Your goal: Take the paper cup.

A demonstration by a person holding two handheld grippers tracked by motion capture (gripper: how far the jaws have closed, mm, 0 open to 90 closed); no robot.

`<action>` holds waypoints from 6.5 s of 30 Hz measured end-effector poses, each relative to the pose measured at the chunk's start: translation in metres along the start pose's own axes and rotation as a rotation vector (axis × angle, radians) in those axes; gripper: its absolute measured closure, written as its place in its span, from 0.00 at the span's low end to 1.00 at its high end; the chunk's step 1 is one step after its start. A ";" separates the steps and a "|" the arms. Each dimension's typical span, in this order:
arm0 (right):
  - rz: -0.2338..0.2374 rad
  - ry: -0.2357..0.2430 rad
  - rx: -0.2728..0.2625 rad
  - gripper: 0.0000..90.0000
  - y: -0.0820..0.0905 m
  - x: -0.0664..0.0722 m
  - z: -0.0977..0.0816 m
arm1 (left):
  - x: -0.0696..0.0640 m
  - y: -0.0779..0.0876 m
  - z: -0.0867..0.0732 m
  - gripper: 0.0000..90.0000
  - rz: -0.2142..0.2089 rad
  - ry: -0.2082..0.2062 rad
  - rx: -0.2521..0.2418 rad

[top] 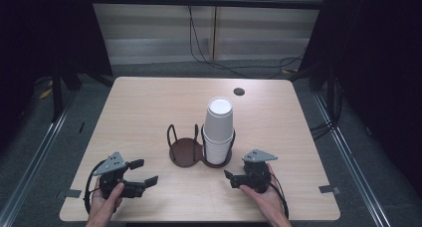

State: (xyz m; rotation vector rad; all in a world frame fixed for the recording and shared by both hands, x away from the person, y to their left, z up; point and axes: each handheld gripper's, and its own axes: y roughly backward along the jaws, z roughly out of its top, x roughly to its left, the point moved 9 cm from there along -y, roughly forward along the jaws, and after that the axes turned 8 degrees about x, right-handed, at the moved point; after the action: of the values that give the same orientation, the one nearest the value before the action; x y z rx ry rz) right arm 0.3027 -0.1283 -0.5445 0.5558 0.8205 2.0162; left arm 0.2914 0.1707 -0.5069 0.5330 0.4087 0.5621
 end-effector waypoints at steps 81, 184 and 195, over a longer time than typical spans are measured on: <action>0.202 0.105 -0.119 0.20 0.085 0.016 0.117 | -0.015 0.008 -0.002 0.19 -0.056 -0.075 -0.007; 0.211 0.159 -0.072 0.25 0.076 0.011 0.196 | -0.014 0.004 -0.009 0.18 -0.096 -0.051 0.081; 0.240 0.093 -0.133 0.26 0.091 0.007 0.205 | -0.012 0.006 -0.007 0.18 -0.091 -0.053 0.077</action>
State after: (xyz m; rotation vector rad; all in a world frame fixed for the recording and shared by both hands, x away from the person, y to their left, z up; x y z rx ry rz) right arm 0.3811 -0.0902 -0.3382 0.5068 0.6946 2.3126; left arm 0.2761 0.1709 -0.5064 0.5989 0.4034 0.4453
